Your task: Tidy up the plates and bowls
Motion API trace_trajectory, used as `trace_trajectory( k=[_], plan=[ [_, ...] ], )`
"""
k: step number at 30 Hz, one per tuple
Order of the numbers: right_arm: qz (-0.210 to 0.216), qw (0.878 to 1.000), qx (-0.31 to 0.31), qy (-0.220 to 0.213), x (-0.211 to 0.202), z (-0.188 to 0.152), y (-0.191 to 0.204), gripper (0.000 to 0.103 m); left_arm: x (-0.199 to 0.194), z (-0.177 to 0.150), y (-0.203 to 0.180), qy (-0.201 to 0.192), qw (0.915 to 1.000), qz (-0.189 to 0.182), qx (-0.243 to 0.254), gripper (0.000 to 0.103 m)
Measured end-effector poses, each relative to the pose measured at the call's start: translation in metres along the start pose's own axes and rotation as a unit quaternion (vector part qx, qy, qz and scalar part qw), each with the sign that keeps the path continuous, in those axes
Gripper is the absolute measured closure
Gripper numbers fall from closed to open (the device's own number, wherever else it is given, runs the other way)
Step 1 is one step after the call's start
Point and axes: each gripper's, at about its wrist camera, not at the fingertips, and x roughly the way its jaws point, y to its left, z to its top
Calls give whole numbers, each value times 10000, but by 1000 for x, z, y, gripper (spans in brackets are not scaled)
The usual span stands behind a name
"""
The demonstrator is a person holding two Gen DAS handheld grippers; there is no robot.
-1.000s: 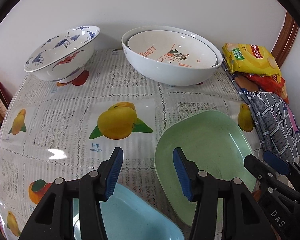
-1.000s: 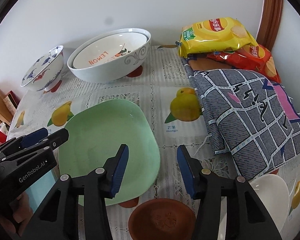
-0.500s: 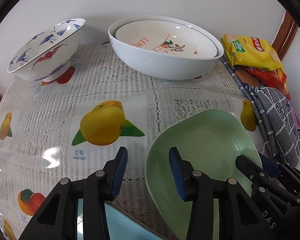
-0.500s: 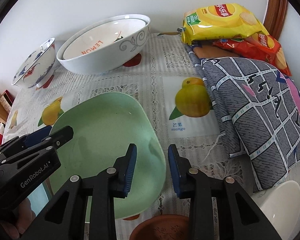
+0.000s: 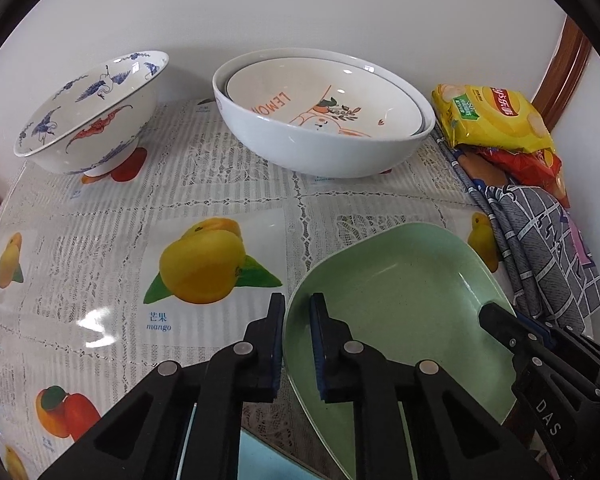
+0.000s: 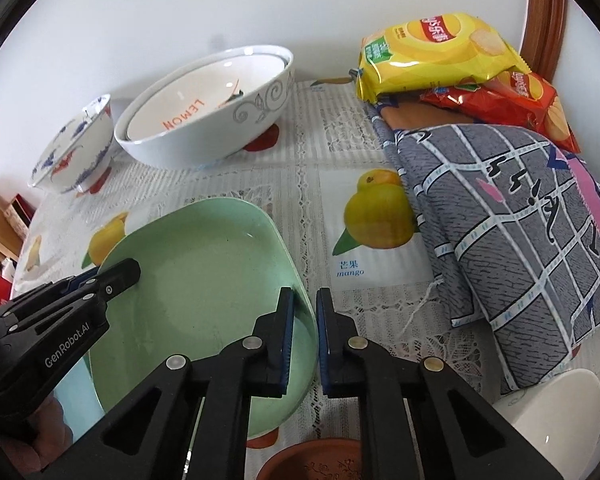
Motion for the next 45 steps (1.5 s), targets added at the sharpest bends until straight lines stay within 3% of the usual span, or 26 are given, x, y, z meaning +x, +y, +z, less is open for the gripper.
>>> trace_trajectory(
  k=[9,29,45],
  plan=[
    [26,9992,-14,-389,-47,-2,3,92,-50,-2,-4,-349,9993,-81,49,90],
    [93,9943,151,-1049,-175,-49,9,93,-165,-52,-11,-980,9948,-250,104,90],
    [106,9908,215,-1331,-219,-77,17,93,-210,-76,-9,-1259,9916,-277,129,90]
  ],
)
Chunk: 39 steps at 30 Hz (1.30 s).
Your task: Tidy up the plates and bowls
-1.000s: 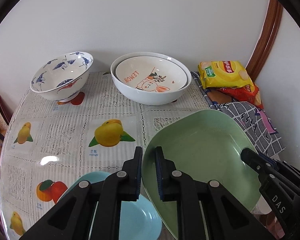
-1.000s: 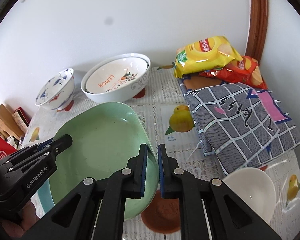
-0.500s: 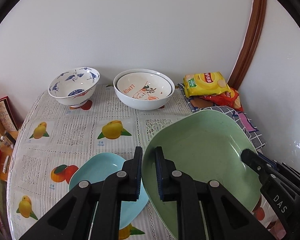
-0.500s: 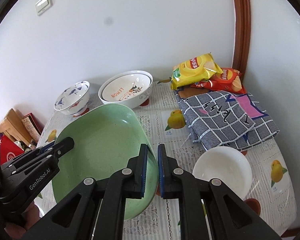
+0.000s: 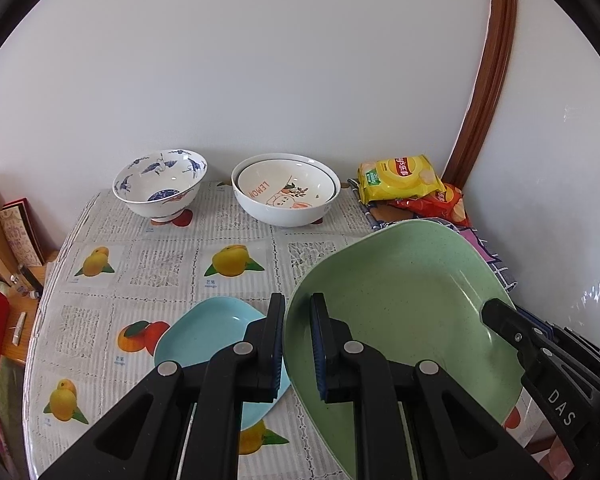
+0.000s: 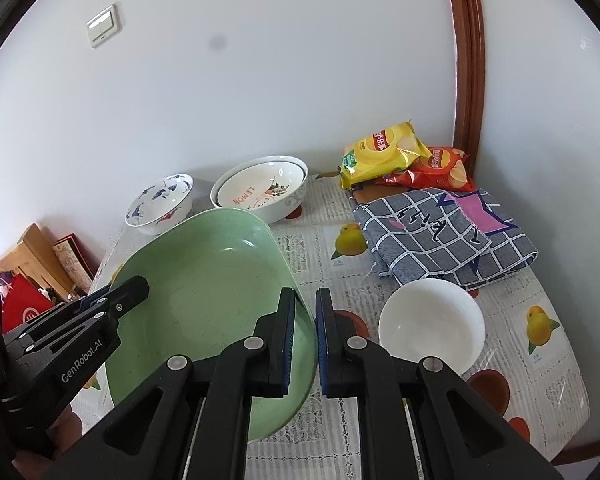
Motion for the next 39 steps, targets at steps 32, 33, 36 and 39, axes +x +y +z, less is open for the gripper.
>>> trace_trajectory(
  k=[32,33,36,39],
  plan=[
    [64,9998,-198,-17,-11,-5,41,93,-17,-5,37,-65,9996,29,-262,90],
    [74,9998,-195,-17,-11,-5,42,93,-17,-5,38,-62,9996,33,-269,90],
    [79,9997,-228,-11,-9,-4,46,93,-16,-5,42,-59,9995,52,-295,90],
    [94,9996,-250,-2,-6,-3,49,93,-14,-5,46,-48,9994,67,-330,90]
  ],
)
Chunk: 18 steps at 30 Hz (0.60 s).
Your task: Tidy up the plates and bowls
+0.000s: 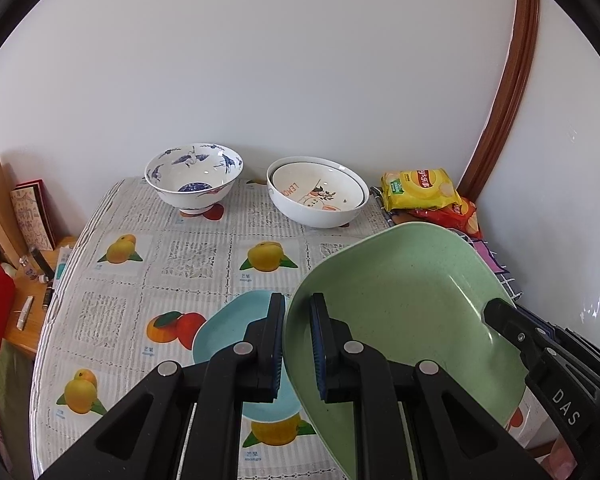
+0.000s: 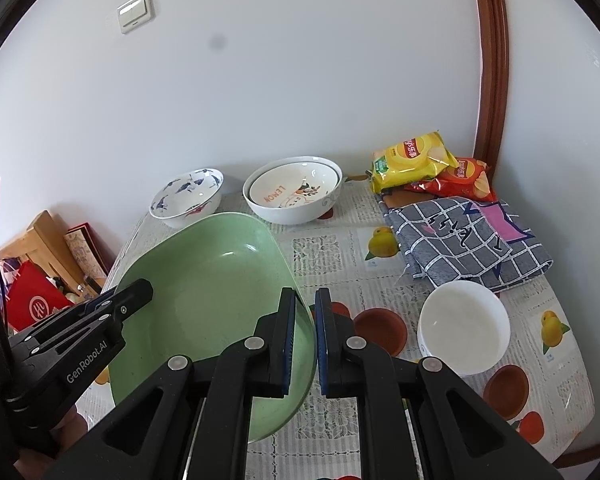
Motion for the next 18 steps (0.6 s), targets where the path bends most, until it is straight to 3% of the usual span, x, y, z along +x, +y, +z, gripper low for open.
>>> trace_trajectory(
  k=[18],
  plan=[
    [161,9995,-206,165,32,4,30,93,17,1,35,118,9994,219,-256,90]
  ],
)
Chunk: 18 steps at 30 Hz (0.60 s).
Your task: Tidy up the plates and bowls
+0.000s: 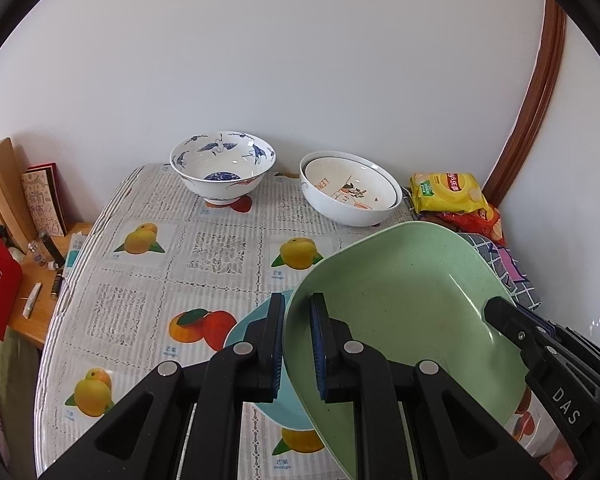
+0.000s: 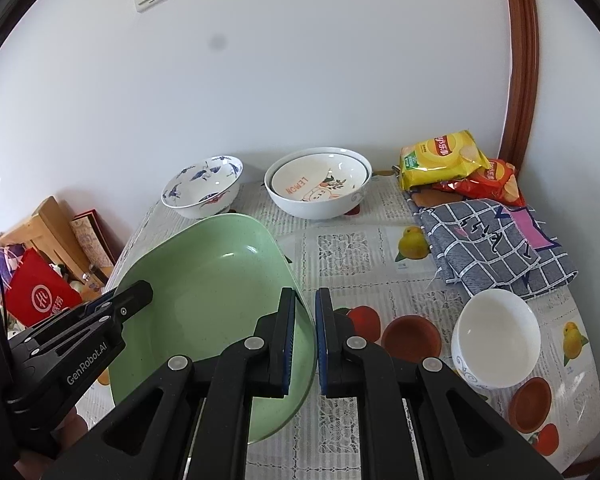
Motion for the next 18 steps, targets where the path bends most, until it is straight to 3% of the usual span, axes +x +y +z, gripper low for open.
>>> trace_trajectory(
  k=[18],
  plan=[
    [220,9974,-195,662,63,-18,25,93,46,-23,43,576,9972,367,-311,90]
  ],
)
